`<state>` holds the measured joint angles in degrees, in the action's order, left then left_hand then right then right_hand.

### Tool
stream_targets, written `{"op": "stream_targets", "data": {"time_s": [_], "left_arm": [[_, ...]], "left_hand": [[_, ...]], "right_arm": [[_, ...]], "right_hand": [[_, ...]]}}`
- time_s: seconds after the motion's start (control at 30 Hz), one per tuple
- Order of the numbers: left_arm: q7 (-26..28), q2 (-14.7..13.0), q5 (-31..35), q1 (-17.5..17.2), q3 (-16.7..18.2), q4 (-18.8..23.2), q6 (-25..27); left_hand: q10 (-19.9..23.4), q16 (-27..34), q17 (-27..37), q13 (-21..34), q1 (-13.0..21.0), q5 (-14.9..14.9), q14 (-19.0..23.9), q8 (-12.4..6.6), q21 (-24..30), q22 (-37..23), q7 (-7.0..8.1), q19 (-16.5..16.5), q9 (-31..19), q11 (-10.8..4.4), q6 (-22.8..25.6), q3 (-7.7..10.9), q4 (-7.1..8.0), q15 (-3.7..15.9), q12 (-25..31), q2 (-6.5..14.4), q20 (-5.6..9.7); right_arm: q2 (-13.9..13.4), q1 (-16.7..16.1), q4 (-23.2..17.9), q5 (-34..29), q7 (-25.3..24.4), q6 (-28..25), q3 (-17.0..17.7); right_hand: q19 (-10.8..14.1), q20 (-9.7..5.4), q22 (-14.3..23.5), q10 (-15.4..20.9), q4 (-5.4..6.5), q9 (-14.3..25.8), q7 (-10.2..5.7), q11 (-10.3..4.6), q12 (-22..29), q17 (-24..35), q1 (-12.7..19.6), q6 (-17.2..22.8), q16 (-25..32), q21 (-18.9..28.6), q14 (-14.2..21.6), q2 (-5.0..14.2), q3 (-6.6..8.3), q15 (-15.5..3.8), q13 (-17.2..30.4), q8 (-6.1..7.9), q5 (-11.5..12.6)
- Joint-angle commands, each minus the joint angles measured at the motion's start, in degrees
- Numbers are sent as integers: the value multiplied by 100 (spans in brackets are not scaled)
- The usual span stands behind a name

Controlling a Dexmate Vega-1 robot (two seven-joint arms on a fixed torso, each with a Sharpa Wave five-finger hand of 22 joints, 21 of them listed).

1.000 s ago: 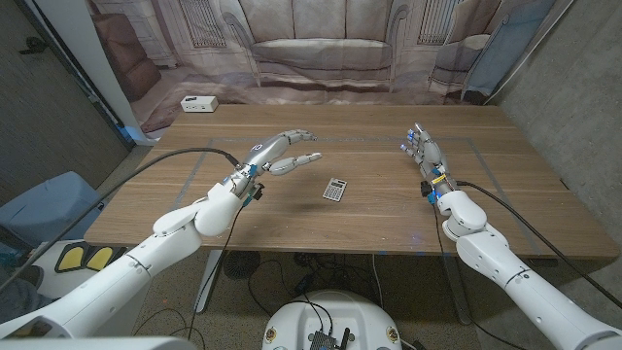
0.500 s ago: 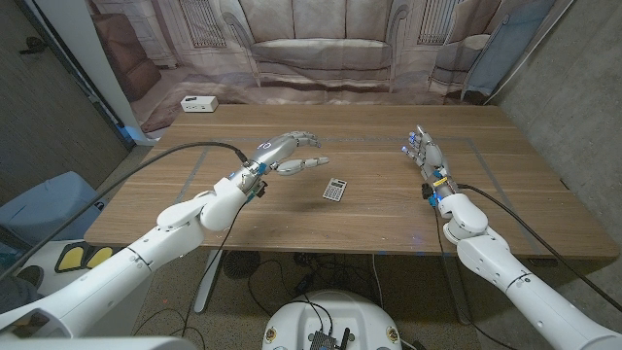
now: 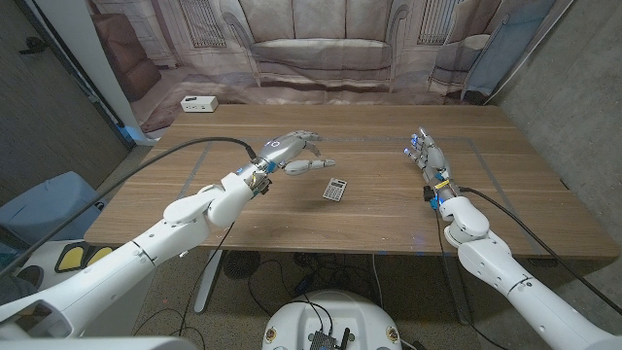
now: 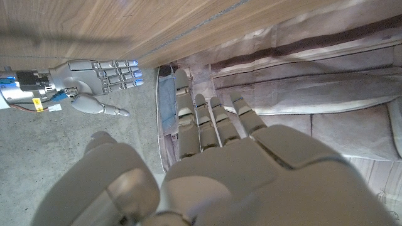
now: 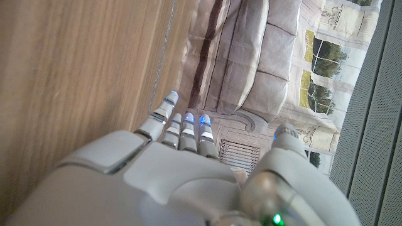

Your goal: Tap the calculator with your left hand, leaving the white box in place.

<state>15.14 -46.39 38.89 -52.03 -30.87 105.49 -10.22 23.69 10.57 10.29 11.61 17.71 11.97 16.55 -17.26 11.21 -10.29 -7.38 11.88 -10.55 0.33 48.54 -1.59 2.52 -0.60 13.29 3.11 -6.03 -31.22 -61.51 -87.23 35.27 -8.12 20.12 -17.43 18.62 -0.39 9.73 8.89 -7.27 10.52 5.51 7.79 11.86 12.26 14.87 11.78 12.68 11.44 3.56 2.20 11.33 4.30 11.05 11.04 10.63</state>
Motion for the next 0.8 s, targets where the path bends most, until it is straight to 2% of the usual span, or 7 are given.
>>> {"op": "stream_targets", "data": {"time_s": [0.03, 0.2, 0.47, 0.8], "left_arm": [[-159, -7, 156, 140, -199, 128, 282], [-187, 13, 275, 190, -273, 172, 384], [-755, 102, 277, 548, -526, 63, 420], [-1466, 95, 341, 727, -666, 264, 804]], "left_hand": [[-55, -19, 5, 7, -84, 15, -81, -29, -9, -5, -10, -53, -24, -17, 96, -51, 24, 4, -17, 11, 44], [-120, -47, 5, 8, -98, 18, -199, -3, -5, -5, -4, -55, -24, -12, 114, -63, 32, -4, -45, 17, 90], [-178, -40, 5, 8, -117, 19, -251, 21, -13, -5, 2, -91, -24, -20, 151, -76, 44, 4, -67, 26, 105], [-220, -39, 5, 10, -142, 21, -320, 53, -32, -7, -16, -170, -26, -25, 180, -92, 59, -5, -80, 37, -13]], "right_arm": [[-29, -43, -20, 31, 16, 9, 32], [-45, -73, -43, 45, 22, 8, 45], [-62, -111, -71, 61, 23, 17, 70], [-81, -201, -166, 18, -61, 46, 106]], "right_hand": [[31, 43, 10, 9, -13, 26, -18, 23, -1, 6, 53, 26, -28, -9, -2, 23, 9, 55, 32, 26, -12], [31, 41, 10, 18, -9, 27, -10, 28, 2, 8, 46, 28, -26, -11, 1, 24, 5, 67, 32, 26, -13], [36, 48, 11, 23, -5, 27, -13, 19, 2, 10, 40, 32, -23, -12, 13, 27, 0, 74, 33, 26, -13], [44, 62, 11, 37, -5, 27, -17, 0, 6, 11, 41, 47, -20, -12, 27, 37, 0, 76, 35, 30, -12]]}}
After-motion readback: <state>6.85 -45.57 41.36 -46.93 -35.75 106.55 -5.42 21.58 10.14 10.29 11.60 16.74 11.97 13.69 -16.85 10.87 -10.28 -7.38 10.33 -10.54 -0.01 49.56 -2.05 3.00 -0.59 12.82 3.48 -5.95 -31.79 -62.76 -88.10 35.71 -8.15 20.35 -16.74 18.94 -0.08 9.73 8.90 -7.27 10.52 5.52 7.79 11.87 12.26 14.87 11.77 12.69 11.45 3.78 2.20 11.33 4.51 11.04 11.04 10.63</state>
